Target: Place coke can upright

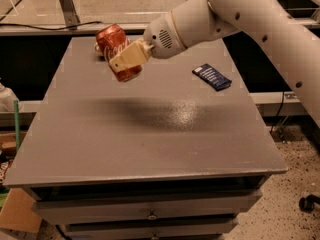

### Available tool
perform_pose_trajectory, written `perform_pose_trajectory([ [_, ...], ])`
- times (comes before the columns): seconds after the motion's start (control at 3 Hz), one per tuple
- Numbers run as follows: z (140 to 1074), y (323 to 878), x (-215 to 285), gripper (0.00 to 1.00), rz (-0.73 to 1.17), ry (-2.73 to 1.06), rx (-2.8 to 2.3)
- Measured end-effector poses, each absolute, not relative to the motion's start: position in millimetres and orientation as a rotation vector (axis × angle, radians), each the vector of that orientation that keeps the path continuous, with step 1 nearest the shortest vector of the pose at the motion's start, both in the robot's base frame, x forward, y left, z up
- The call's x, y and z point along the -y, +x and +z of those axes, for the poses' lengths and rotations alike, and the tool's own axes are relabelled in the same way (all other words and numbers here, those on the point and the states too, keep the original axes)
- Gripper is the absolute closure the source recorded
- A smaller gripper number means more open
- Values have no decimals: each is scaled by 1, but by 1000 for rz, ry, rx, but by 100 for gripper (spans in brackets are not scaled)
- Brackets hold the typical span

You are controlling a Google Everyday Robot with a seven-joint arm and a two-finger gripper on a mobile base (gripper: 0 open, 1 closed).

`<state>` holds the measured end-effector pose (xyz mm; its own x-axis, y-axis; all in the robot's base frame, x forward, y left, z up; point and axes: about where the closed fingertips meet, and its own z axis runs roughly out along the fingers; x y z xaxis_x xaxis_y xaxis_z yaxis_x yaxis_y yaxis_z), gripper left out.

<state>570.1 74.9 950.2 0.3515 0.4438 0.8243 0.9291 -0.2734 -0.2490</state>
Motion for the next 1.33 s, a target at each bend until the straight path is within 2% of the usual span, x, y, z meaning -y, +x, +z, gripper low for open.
perform_pose_trajectory([
  [0.67,950,569,-76,100,-831,-1842,1244],
  [1.33,946,567,-62,100,-932,-1645,1308],
])
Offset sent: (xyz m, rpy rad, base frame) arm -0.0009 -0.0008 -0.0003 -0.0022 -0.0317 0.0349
